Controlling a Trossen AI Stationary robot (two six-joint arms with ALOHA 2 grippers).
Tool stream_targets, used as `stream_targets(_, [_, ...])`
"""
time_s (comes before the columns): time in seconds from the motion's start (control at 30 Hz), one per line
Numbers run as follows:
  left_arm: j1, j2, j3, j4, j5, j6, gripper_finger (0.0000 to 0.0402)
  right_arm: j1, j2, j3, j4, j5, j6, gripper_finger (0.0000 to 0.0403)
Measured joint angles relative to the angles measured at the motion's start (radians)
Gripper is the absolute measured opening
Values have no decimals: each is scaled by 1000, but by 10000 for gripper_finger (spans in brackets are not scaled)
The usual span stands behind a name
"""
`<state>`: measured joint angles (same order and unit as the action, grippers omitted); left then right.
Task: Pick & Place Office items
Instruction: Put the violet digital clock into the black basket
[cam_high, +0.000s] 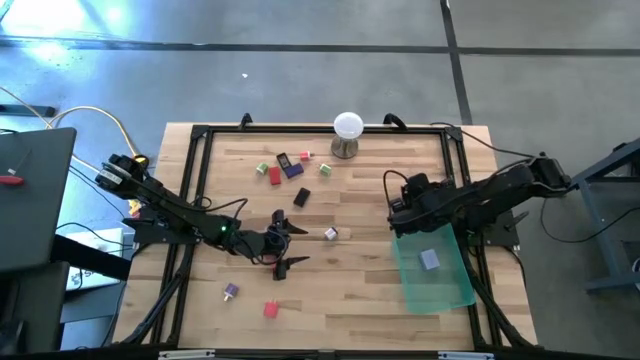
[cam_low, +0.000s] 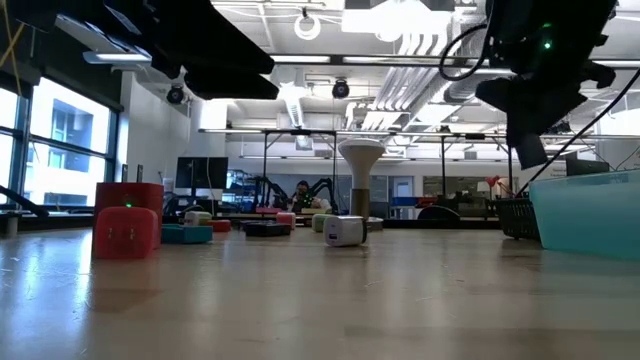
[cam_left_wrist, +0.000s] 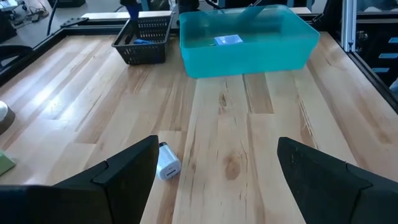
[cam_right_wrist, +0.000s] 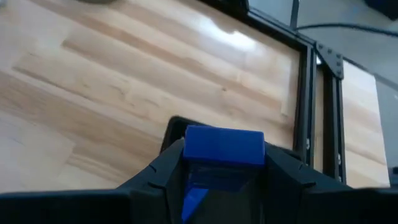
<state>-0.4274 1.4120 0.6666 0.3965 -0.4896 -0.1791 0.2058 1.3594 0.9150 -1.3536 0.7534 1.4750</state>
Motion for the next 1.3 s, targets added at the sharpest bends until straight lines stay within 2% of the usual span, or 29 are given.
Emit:
stream_targets(0.23, [0,0,0,-8,0,-12,320,-5,0,-38,39,-111,-9,145])
stream_targets(0.63, [0,0,0,-10,-1,-12,320,-6,0,-105,124,-155,-49,145])
stream_targets(1.13, [0,0,0,-8,-1,-12,320,-6,0,-119,157,-153,-50,145])
stream_targets(1.3, [0,0,0,-8,-1,-12,320,-6,0,-163,176,-163,-42,145])
